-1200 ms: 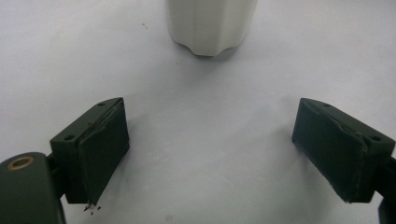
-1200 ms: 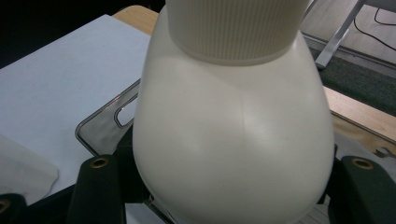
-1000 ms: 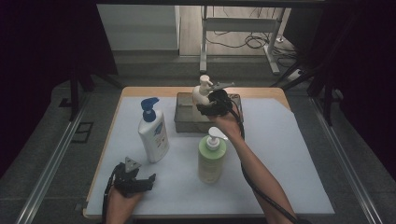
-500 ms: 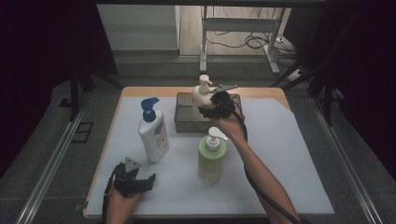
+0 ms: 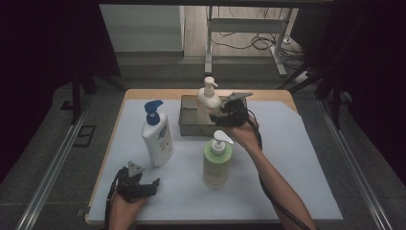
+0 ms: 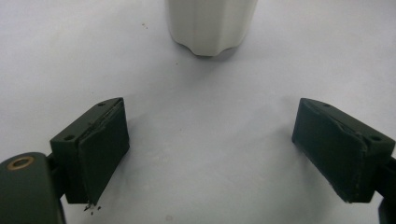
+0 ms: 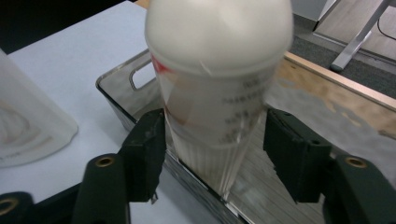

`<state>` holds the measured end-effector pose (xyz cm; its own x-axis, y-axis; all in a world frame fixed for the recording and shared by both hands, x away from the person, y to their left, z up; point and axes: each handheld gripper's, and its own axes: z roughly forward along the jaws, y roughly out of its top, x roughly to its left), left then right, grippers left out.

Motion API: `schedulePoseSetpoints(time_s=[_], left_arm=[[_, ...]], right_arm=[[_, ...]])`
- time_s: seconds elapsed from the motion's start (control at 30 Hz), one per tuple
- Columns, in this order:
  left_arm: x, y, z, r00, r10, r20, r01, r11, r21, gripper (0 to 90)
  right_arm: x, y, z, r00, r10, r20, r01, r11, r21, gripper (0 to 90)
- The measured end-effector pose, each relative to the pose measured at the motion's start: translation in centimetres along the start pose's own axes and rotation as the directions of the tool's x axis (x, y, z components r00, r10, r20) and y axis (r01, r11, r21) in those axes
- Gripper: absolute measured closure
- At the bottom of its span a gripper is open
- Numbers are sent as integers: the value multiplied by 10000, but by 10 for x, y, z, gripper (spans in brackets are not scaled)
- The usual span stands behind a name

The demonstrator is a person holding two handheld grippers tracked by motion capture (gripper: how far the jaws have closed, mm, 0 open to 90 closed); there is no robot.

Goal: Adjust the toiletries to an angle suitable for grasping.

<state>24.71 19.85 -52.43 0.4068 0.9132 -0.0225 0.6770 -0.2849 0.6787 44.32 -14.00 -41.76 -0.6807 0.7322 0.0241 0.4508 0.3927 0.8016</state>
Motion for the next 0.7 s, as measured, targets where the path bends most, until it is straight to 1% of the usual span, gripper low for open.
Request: schedulePoseSetpoints(time_s=[0.03,0.07,0.1,0.13,0.17,0.23,0.3,0.33,0.37,0.43,0.47,0.5,0.57,0.7], left_arm=[[0,0,0,10000,1,3,-1,10000,-9,106],[0,0,0,10000,-2,1,2,10000,-7,106],[0,0,0,10000,-1,-2,1,10000,-6,106],[0,0,0,10000,0,-2,0,10000,-2,106],[0,0,0,10000,2,-1,-2,10000,-1,106],[0,0,0,10000,2,-4,-2,10000,3,106],[0,0,0,10000,2,-4,-2,10000,2,106],[0,0,0,10000,4,-5,-4,10000,6,106],[0,0,0,10000,0,-7,0,10000,8,106],[0,0,0,10000,2,-11,-2,10000,3,105],[0,0,0,10000,4,-4,-4,10000,4,105],[0,0,0,10000,3,-8,-3,10000,6,105],[0,0,0,10000,4,-2,-4,10000,8,105],[0,0,0,10000,6,-16,-6,10000,11,105]], right_arm=[[-3,-3,-3,10000,32,-58,-32,10000,49,424],[-3,-3,-3,10000,32,-58,-32,10000,49,424],[-6,-7,-6,9999,127,-98,-126,9999,86,459],[-6,-7,-6,9999,127,-98,-126,9999,86,459],[-8,-9,-7,9999,141,-73,-140,9998,103,479],[-12,-12,-9,9997,253,72,-254,9996,149,527],[-15,-15,-11,9987,389,315,-393,9992,101,562],[-20,-17,-12,9972,571,478,-573,9983,38,612],[-20,-17,-12,9972,571,478,-573,9983,38,612],[-25,-18,-10,9960,710,547,-716,9974,89,655],[-30,-19,-7,9944,864,601,-875,9960,157,692],[-30,-19,-7,9944,864,601,-875,9960,157,692],[-33,-20,-2,9934,924,681,-941,9953,233,733],[-36,-20,7,9924,1015,698,-1043,9938,384,810]])
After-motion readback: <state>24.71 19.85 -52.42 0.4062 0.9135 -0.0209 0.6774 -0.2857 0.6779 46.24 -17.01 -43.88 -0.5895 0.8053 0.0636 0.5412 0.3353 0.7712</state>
